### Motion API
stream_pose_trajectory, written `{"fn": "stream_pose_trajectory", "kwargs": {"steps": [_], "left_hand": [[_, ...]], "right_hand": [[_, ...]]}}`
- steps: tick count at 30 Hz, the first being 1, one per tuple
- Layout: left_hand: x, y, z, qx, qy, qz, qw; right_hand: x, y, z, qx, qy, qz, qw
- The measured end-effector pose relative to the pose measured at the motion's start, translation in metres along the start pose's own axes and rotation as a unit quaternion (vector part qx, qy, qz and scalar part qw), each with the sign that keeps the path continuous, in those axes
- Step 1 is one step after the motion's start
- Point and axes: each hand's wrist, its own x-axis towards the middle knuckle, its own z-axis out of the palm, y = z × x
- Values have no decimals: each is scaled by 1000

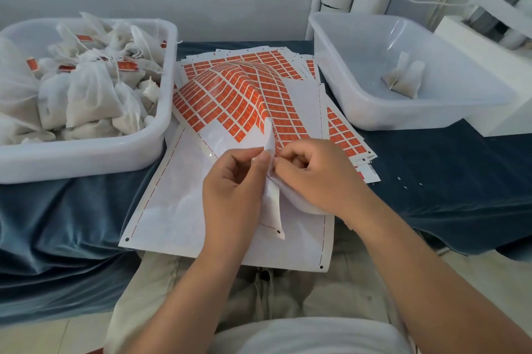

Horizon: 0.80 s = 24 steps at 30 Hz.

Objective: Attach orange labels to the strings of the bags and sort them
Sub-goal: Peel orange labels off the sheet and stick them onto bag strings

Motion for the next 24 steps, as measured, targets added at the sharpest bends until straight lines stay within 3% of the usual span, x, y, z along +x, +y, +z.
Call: {"fn": "stream_pose_trajectory", "kwargs": {"steps": [5, 9, 14, 16, 19, 22, 24], "left_hand": [[3, 3, -2, 15, 14, 5, 1000], [11, 7, -13, 33, 37, 15, 999], [21, 16, -24, 135, 66, 46, 988], [21, 18, -26, 214, 77, 78, 971], [18, 23, -26, 335, 105, 222, 910], [9, 33, -22, 328, 61, 315, 888], [2, 43, -18, 270, -4, 263, 926]], "right_hand": [[1, 2, -6, 19, -5, 0, 1000], [1, 5, -24, 104, -6, 71, 992], [1, 2, -43, 211, 101, 141, 962], [0, -4, -47, 230, 115, 142, 956], [-5, -16, -45, 263, 87, 114, 954], [-9, -24, -38, 282, 72, 67, 954], [-12, -28, -33, 292, 65, 52, 953]]}}
